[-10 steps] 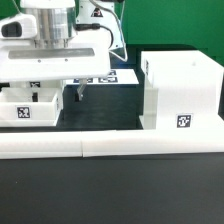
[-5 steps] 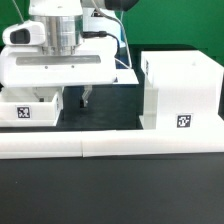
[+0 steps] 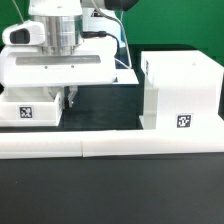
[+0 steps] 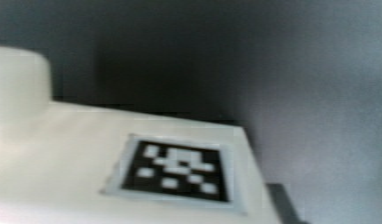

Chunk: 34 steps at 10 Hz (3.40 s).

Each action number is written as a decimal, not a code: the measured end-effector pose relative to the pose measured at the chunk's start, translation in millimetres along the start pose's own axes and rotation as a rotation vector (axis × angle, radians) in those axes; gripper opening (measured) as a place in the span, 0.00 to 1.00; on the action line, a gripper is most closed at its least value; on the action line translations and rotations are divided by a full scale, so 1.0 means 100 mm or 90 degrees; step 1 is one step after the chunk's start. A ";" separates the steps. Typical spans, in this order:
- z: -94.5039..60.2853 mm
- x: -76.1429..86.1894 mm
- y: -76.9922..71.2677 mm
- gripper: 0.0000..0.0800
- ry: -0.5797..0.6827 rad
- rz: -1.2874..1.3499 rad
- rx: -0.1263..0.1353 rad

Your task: Assemble drawer

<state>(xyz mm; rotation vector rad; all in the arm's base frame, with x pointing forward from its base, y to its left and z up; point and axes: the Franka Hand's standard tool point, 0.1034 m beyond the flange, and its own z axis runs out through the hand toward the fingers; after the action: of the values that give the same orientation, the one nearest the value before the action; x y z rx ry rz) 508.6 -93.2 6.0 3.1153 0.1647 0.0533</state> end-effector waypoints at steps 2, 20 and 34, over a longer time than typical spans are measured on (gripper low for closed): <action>0.00 0.00 0.00 0.05 0.000 0.000 0.000; -0.28 0.09 -0.35 0.05 -0.018 -0.430 0.009; -0.22 0.20 -0.43 0.05 -0.062 -0.882 0.016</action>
Offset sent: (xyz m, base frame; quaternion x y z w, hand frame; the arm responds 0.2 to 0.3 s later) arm 0.0000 0.0000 0.0000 0.0000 0.0000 0.0000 1.0000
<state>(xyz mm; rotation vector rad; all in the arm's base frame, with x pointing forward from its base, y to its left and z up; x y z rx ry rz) 523.5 -47.8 27.8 2.2924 2.1159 -0.1214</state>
